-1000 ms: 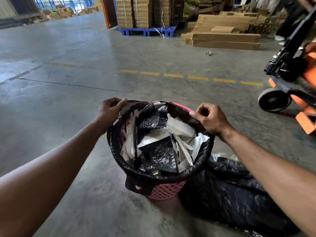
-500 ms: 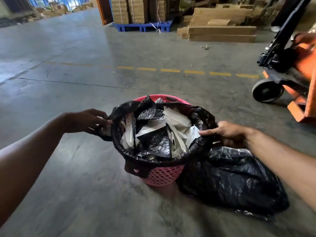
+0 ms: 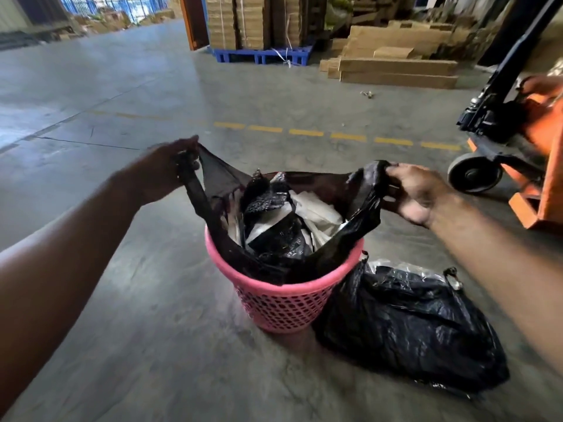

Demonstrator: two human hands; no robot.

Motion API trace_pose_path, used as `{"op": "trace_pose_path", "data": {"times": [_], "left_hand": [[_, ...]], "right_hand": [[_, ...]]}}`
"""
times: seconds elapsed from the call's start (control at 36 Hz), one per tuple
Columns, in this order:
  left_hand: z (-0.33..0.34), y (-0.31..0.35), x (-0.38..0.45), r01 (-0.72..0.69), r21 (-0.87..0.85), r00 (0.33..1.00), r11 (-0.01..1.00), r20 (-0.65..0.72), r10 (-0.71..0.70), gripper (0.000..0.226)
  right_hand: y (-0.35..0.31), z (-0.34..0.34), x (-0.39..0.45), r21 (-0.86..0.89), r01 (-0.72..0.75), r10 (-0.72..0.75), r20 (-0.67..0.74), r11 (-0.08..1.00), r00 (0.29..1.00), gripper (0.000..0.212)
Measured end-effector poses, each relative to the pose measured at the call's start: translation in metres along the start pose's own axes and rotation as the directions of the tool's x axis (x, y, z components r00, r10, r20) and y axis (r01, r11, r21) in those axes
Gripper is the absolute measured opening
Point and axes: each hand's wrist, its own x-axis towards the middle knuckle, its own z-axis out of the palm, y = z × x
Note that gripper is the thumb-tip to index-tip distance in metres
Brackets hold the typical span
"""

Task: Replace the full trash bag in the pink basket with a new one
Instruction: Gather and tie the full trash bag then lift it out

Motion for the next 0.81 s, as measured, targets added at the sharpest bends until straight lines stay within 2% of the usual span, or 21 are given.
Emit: {"op": "trace_pose_path", "data": {"times": [0.06, 0.14, 0.22, 0.31, 0.36, 0.42, 0.47, 0.5, 0.58, 0.61, 0.64, 0.69, 0.75, 0.81], "left_hand": [[0.006, -0.001, 0.002, -0.063, 0.034, 0.997, 0.997, -0.048, 0.065, 0.015], [0.009, -0.003, 0.001, -0.179, 0.090, 0.982, 0.980, -0.038, 0.183, 0.013], [0.006, -0.004, -0.002, -0.227, 0.008, 0.973, 0.974, -0.030, 0.227, 0.026], [0.009, -0.006, -0.003, -0.221, -0.048, 0.975, 0.974, 0.030, 0.222, 0.012], [0.015, -0.008, -0.001, -0.250, -0.013, 0.967, 0.968, 0.045, 0.251, 0.018], [0.032, -0.017, 0.002, -0.298, 0.092, 0.954, 0.950, 0.073, 0.292, 0.034], [0.057, -0.026, 0.006, -0.311, 0.214, 0.949, 0.926, 0.118, 0.292, 0.038], [0.071, -0.032, 0.008, -0.318, 0.247, 0.945, 0.916, 0.160, 0.285, 0.041], [0.104, -0.042, 0.014, -0.351, 0.296, 0.922, 0.889, 0.275, 0.273, 0.055], [0.111, -0.043, 0.015, -0.360, 0.302, 0.914, 0.883, 0.304, 0.269, 0.056], [0.115, -0.044, 0.016, -0.362, 0.307, 0.909, 0.880, 0.325, 0.261, 0.056], [0.120, -0.046, 0.018, -0.365, 0.329, 0.904, 0.871, 0.349, 0.247, 0.052], [0.124, -0.048, 0.017, -0.368, 0.332, 0.894, 0.869, 0.381, 0.233, 0.043], [0.128, -0.053, 0.019, -0.381, 0.319, 0.883, 0.868, 0.406, 0.238, 0.039]], "right_hand": [[-0.007, 0.015, -0.001, -0.111, -0.011, 0.007, -0.033, 0.994, 0.999, 0.019], [-0.022, 0.022, -0.005, -0.251, -0.085, 0.072, -0.057, 0.964, 0.996, 0.021], [-0.034, 0.013, -0.007, -0.195, -0.148, 0.133, -0.087, 0.970, 0.987, 0.021], [-0.035, 0.007, -0.009, -0.183, -0.141, 0.116, -0.145, 0.973, 0.983, 0.021], [-0.029, 0.013, -0.009, -0.202, -0.036, -0.003, -0.186, 0.979, 0.982, 0.018], [-0.022, 0.024, -0.003, -0.270, 0.184, -0.244, -0.211, 0.945, 0.946, 0.018], [-0.017, 0.044, 0.001, -0.328, 0.359, -0.418, -0.128, 0.874, 0.900, 0.024], [-0.016, 0.055, 0.001, -0.336, 0.407, -0.453, -0.067, 0.849, 0.889, 0.024], [-0.016, 0.080, 0.003, -0.313, 0.436, -0.414, 0.137, 0.844, 0.900, 0.022], [-0.016, 0.085, 0.005, -0.366, 0.455, -0.417, 0.180, 0.812, 0.891, 0.021], [-0.016, 0.086, 0.005, -0.494, 0.492, -0.449, 0.214, 0.717, 0.868, 0.022], [-0.018, 0.086, 0.006, -0.738, 0.543, -0.515, 0.309, 0.401, 0.800, 0.023], [-0.018, 0.088, 0.002, -0.769, 0.620, -0.534, 0.463, 0.155, 0.708, 0.019], [-0.018, 0.097, -0.003, -0.731, 0.681, -0.507, 0.574, 0.035, 0.643, 0.016]]}}
